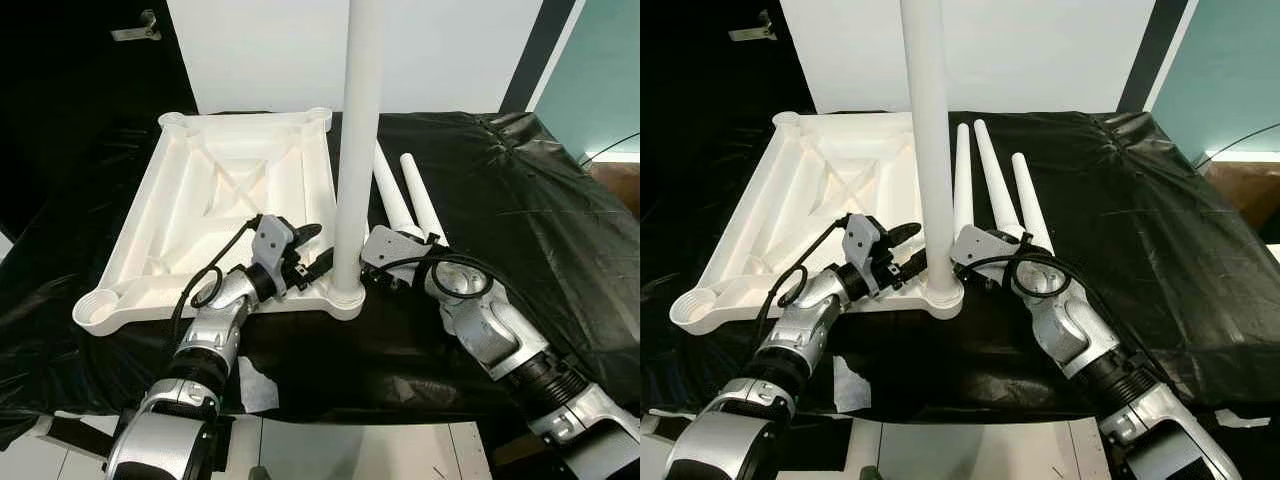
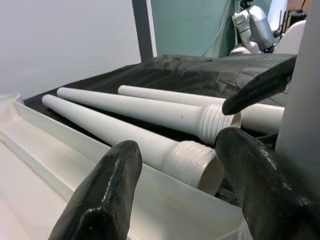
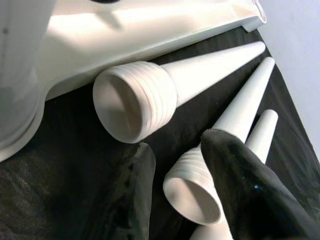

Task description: Building children table

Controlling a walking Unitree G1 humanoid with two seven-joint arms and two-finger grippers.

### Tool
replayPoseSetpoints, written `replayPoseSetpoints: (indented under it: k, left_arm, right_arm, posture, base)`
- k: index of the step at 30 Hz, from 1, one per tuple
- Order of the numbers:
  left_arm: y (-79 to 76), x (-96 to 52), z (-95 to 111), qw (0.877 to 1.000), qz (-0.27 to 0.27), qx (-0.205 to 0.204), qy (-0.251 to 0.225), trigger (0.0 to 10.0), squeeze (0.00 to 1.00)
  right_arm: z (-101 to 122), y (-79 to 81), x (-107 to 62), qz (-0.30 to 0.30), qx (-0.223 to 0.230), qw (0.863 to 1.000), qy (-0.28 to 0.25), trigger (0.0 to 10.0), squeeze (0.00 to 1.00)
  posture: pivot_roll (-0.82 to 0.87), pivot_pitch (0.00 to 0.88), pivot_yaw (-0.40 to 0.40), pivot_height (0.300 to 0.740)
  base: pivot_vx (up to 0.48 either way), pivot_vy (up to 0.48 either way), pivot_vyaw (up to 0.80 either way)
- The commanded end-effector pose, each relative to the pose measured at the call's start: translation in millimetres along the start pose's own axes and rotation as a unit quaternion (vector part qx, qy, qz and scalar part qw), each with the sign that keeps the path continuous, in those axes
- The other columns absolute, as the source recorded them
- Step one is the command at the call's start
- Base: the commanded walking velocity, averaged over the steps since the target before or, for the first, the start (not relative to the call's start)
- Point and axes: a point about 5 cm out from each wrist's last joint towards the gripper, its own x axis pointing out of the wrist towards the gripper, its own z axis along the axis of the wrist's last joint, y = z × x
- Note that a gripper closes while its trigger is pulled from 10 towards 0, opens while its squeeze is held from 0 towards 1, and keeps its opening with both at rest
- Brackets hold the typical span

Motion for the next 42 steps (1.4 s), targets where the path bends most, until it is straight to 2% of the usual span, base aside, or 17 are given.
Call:
replayPoseSetpoints:
  k: [1,5,9,17,26,30,35,38,42]
  left_arm:
    - [-9.5,9.8,-1,1.0,-0.02,0.008,0.002,10.0,0.0]
    - [-1.5,8.7,5,1.0,0.009,0.012,-0.016,10.0,0.0]
    - [0.0,7.7,6,1.0,0.013,0.015,-0.016,10.0,0.0]
    - [-2.5,6.1,4,1.0,0.011,0.016,-0.017,10.0,0.0]
    - [-5.1,4.6,1,1.0,0.008,0.014,-0.015,10.0,0.0]
    - [-6.7,4.9,0,1.0,0.002,0.013,-0.013,10.0,0.0]
    - [-6.5,5.2,0,1.0,-0.001,0.011,-0.012,10.0,0.0]
    - [-6.8,4.6,0,1.0,-0.008,0.009,-0.012,10.0,0.0]
    - [-14.0,3.4,0,0.999,-0.049,-0.01,-0.017,10.0,0.0]
  right_arm:
    - [14,5.9,6.1,0.014,-0.01,0.999,-0.032,10.0,0.0]
    - [8,9.4,14.6,0.026,0.008,0.999,-0.03,10.0,0.0]
    - [1,13.7,21.0,0.029,0.02,0.999,-0.026,10.0,0.0]
    - [-11,19.9,33.6,0.013,0.0,0.999,-0.032,10.0,0.0]
    - [-8,14.2,39.8,-0.014,-0.014,0.998,-0.053,10.0,0.0]
    - [-9,21.2,41.1,-0.001,-0.013,0.998,-0.057,10.0,0.0]
    - [-5,23.5,39.3,0.013,-0.008,0.997,-0.07,10.0,0.0]
    - [-1,17.7,33.4,-0.002,0.011,0.997,-0.08,10.0,0.0]
    - [3,7.5,11.5,-0.03,0.086,0.992,-0.093,10.0,0.0]
  posture:
    - [-0.05,0.0,-0.025,0.74]
    - [-0.04,0.0,-0.031,0.74]
    - [-0.03,0.0,-0.03,0.74]
    - [-0.02,0.0,-0.036,0.74]
    - [-0.01,0.0,-0.034,0.74]
    - [-0.01,0.0,-0.03,0.74]
    - [-0.01,0.0,-0.029,0.74]
    - [-0.01,0.0,-0.027,0.74]
    - [-0.03,0.0,-0.012,0.74]
  base:
    - [0.0,0.0,0.0]
    - [0.0,0.0,0.0]
    - [0.0,0.0,0.0]
    - [0.0,0.0,0.0]
    - [0.0,0.0,0.0]
    - [0.0,0.0,0.0]
    - [0.0,0.0,0.0]
    - [0.0,0.0,0.0]
    - [0.0,0.0,0.0]
